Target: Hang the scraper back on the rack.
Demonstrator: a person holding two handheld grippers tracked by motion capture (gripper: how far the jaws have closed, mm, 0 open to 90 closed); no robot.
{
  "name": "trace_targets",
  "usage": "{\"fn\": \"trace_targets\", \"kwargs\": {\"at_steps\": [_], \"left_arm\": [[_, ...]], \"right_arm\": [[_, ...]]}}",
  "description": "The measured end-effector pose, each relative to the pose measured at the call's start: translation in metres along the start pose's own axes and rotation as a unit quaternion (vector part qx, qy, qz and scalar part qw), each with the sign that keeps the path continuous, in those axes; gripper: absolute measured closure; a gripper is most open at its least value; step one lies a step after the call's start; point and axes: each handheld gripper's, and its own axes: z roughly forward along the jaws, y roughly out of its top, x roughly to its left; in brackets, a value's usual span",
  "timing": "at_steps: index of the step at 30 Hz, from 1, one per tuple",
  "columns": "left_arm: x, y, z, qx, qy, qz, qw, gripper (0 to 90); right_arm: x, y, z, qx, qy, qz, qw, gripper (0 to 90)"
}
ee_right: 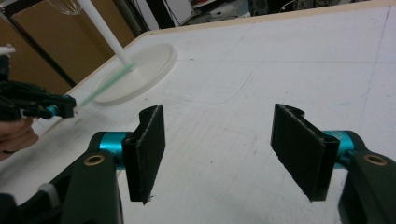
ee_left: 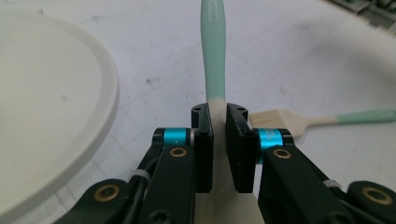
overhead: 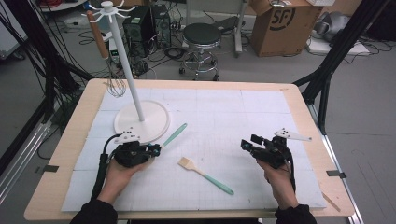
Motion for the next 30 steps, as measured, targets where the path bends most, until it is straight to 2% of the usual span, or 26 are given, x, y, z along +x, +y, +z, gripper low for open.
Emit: {"fn": "trace_targets", "kwargs": {"at_steps": [2,5,10,18,23,26,29,30], "left_arm": [[0.001,0.005,-0.009,-0.024,-0.011,-0.009,0.9996,81.8],[0.005,0.011,-0.019,-0.04,-0.019,-0.011,0.999,81.8],[0.011,0.025,-0.038,-0.082,-0.021,-0.02,0.9962,81.8],[0.01,0.05,-0.061,-0.142,-0.022,-0.018,0.9894,81.7],[0.006,0.065,-0.079,-0.176,-0.027,-0.012,0.984,81.7],[0.006,0.069,-0.088,-0.186,-0.039,-0.014,0.9816,81.7],[0.009,0.072,-0.095,-0.196,-0.036,-0.021,0.9797,81.7],[0.01,0.073,-0.099,-0.205,-0.034,-0.021,0.9781,81.7]], "right_arm": [[-0.001,0.0,0.0,-0.003,-0.001,-0.006,1.0,33.3],[-0.002,-0.002,0.0,-0.001,-0.001,-0.009,1.0,31.8],[0.0,-0.003,0.005,0.004,0.008,-0.007,0.9999,25.7],[0.0,-0.004,0.004,-0.001,0.024,0.004,0.9997,20.7],[-0.001,-0.004,0.006,0.005,0.023,0.0,0.9997,20.7],[0.0,-0.005,0.007,0.008,0.018,-0.004,0.9998,20.6],[0.001,-0.005,0.006,0.005,0.021,-0.001,0.9998,20.2],[0.0,-0.004,0.006,0.004,0.023,-0.002,0.9997,20.1]]}}
